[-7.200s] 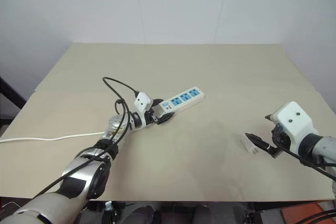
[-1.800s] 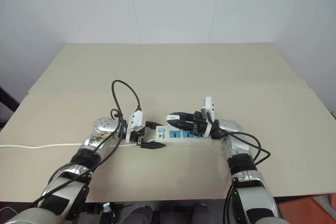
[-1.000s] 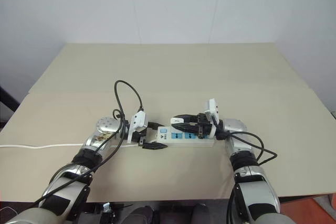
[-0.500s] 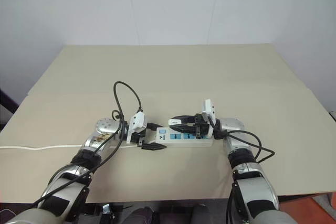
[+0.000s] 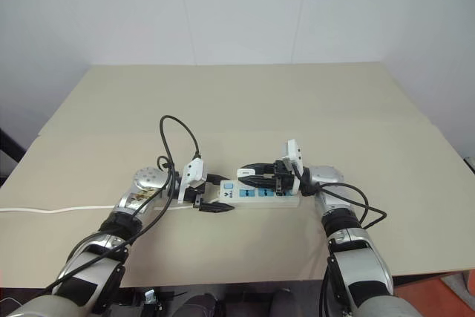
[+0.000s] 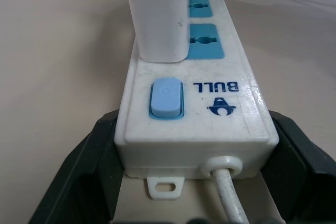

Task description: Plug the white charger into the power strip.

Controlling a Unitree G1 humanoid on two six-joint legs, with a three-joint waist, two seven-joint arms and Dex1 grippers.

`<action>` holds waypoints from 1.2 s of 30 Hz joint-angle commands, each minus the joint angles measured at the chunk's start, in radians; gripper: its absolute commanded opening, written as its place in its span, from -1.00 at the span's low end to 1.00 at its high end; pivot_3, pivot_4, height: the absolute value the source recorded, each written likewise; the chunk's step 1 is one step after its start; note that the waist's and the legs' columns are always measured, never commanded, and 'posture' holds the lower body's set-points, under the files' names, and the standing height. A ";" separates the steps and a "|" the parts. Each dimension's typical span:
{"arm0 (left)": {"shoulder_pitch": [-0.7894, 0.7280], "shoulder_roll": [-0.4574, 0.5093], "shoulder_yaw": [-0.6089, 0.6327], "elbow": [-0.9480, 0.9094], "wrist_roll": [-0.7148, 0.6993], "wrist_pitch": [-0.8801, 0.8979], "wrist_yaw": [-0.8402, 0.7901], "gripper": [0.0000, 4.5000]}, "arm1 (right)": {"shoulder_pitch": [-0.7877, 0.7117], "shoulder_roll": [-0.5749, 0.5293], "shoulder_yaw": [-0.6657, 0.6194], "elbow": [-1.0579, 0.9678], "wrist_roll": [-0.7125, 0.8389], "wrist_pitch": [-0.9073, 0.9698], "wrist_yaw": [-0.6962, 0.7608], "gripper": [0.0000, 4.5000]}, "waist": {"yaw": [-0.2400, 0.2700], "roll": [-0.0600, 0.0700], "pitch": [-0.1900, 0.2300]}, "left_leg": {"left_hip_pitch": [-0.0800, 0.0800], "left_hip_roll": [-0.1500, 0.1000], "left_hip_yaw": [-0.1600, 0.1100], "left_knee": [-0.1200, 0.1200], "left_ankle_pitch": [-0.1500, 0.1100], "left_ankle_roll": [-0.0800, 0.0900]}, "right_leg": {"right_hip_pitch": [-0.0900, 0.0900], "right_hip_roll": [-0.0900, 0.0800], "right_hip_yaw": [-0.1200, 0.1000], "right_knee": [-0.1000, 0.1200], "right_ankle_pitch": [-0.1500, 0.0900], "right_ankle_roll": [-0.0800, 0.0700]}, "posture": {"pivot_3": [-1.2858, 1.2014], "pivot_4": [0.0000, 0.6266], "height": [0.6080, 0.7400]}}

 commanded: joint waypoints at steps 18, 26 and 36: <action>-0.012 0.003 -0.004 -0.018 0.001 -0.033 0.011 0.46 | 0.065 -0.055 0.005 0.044 -0.091 -0.012 -0.032 0.99 | 0.005 0.000 -0.001 | 0.001 0.000 0.000 -0.001 -0.001 0.001 | 0.001 0.000 0.000 -0.001 0.000 0.000 | 0.03 -0.52 1.00; -0.005 0.010 0.011 -0.088 -0.072 0.061 -0.084 0.98 | 0.077 -0.060 -0.011 0.034 -0.083 -0.037 -0.016 1.00 | 0.010 0.000 -0.001 | 0.001 0.000 0.000 -0.001 -0.002 0.004 | 0.001 0.000 0.000 -0.001 0.000 0.000 | 0.03 -0.52 1.00; 0.165 0.206 0.119 -0.435 -0.221 0.196 -0.157 0.98 | 0.160 -0.159 -0.127 -0.256 0.035 0.070 -0.025 1.00 | 0.006 0.001 0.000 | -0.002 0.001 0.000 -0.005 0.001 -0.002 | -0.004 0.000 0.001 -0.001 0.000 0.000 | 0.03 -0.52 1.00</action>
